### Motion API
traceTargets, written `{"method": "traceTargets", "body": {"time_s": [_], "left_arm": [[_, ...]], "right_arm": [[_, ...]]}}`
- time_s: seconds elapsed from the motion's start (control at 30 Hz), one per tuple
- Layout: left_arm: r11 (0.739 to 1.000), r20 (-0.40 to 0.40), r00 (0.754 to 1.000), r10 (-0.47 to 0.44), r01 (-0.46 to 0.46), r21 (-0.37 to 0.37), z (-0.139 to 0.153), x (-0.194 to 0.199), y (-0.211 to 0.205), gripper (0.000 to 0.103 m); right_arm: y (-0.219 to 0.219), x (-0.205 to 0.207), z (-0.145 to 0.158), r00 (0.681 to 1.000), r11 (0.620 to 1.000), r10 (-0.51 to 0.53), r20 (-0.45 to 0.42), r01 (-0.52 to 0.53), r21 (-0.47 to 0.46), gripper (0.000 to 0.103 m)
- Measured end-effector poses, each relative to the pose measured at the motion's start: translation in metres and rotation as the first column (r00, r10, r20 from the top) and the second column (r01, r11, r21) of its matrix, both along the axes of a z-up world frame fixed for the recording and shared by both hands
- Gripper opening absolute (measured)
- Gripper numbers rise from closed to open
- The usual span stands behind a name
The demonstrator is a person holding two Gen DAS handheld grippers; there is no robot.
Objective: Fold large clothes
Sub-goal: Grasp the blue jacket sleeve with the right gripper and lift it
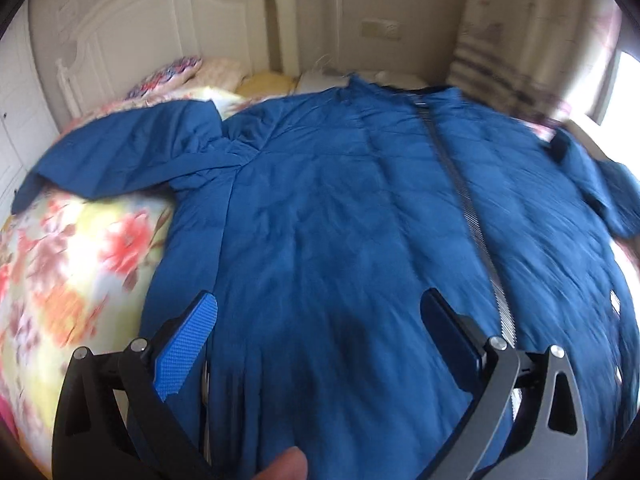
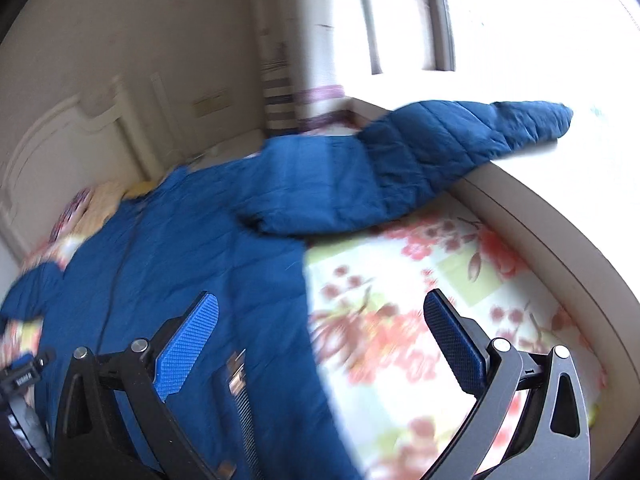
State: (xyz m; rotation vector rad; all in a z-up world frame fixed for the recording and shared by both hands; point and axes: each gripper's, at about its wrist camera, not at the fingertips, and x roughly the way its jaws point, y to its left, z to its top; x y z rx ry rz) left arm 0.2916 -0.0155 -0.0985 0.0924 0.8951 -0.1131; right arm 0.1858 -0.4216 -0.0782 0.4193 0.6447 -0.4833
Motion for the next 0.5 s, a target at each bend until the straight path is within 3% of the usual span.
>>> {"method": "traceTargets", "body": {"time_s": [0.13, 0.27, 0.33, 0.4, 0.47, 0.5], "left_arm": [[1.000, -0.004, 1.000, 0.011, -0.011, 0.012, -0.011, 0.051, -0.004, 0.101], [1.000, -0.009, 0.999, -0.031, 0.031, 0.002, -0.021, 0.078, -0.013, 0.101], [0.998, -0.060, 0.996, -0.059, 0.058, -0.024, -0.032, 0.087, -0.014, 0.101], [0.997, -0.052, 0.997, -0.060, 0.058, -0.042, -0.033, 0.088, -0.012, 0.101], [0.997, -0.056, 0.996, -0.072, 0.071, -0.024, -0.036, 0.087, -0.014, 0.101], [0.997, -0.057, 0.995, -0.077, 0.076, -0.022, -0.037, 0.087, -0.014, 0.101]], "right_arm": [[-0.062, 0.028, -0.013, 0.992, 0.991, -0.125, -0.018, 0.126, 0.046, 0.099], [-0.097, 0.054, -0.023, 0.980, 0.978, -0.195, -0.026, 0.197, 0.073, 0.097], [-0.106, 0.066, -0.027, 0.975, 0.972, -0.219, -0.037, 0.221, 0.083, 0.089], [-0.115, 0.075, -0.031, 0.970, 0.965, -0.240, -0.043, 0.243, 0.096, 0.083], [-0.123, 0.080, -0.031, 0.965, 0.960, -0.261, -0.029, 0.263, 0.097, 0.070], [-0.123, 0.082, -0.029, 0.963, 0.959, -0.268, -0.016, 0.268, 0.095, 0.057]]}}
